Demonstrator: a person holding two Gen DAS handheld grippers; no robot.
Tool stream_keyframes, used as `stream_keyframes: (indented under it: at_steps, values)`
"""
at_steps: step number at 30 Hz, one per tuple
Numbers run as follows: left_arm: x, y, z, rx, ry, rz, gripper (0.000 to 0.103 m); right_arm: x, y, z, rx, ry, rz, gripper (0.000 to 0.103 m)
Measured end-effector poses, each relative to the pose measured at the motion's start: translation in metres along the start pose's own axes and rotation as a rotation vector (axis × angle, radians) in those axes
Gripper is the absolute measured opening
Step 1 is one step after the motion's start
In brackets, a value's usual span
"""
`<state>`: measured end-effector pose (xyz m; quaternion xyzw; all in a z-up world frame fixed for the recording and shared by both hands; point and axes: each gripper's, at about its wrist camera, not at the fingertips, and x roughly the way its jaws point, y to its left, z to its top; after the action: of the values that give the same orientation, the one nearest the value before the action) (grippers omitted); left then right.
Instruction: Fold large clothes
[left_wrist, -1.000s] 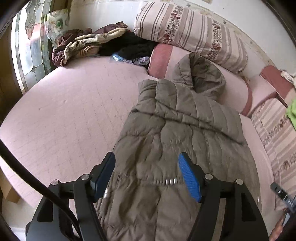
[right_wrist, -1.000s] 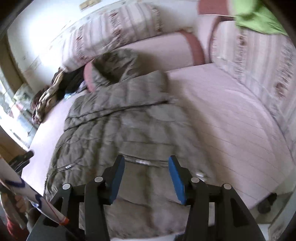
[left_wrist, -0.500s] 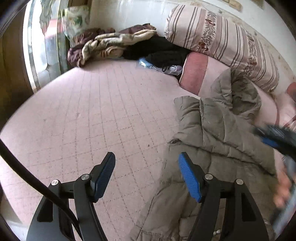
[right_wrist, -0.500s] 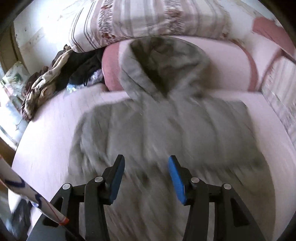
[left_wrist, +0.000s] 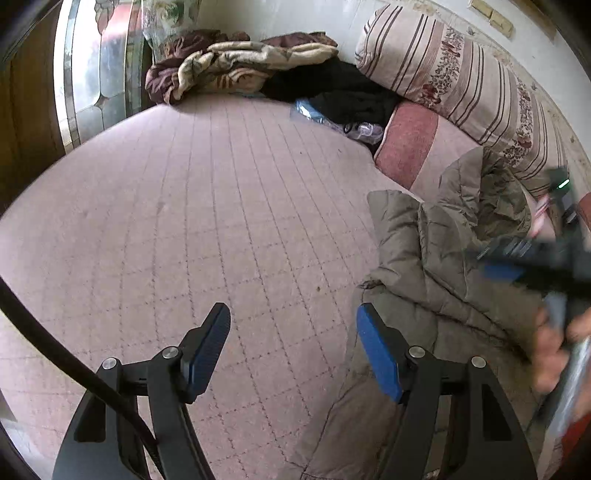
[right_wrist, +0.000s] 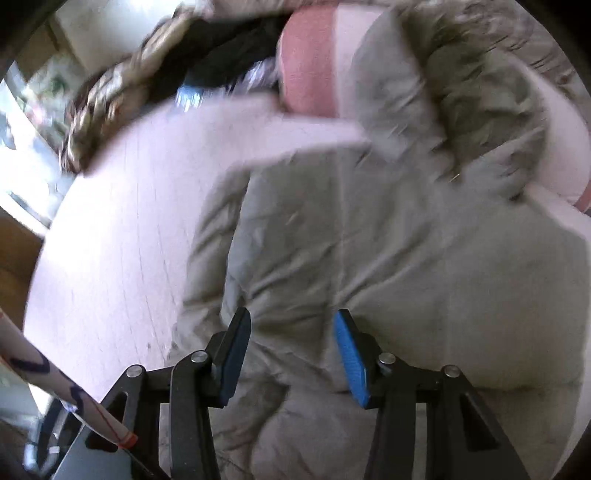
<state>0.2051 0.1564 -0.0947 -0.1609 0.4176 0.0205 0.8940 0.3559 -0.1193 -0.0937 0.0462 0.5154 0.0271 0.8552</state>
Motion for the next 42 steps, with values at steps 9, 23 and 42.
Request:
stream_keyframes:
  at_steps: [9, 23, 42]
  values:
    - [0.015, -0.004, 0.001, -0.011, 0.034, -0.026, 0.07, -0.049, -0.089, 0.127, 0.373, -0.29, -0.12, 0.079]
    - [0.062, -0.014, 0.0, 0.023, 0.149, -0.021, 0.07, 0.05, -0.12, 0.232, 0.59, -0.258, -0.18, 0.068]
    - [0.012, 0.002, -0.001, -0.002, 0.065, -0.047, 0.07, -0.125, -0.058, -0.031, 0.196, -0.216, -0.09, 0.006]
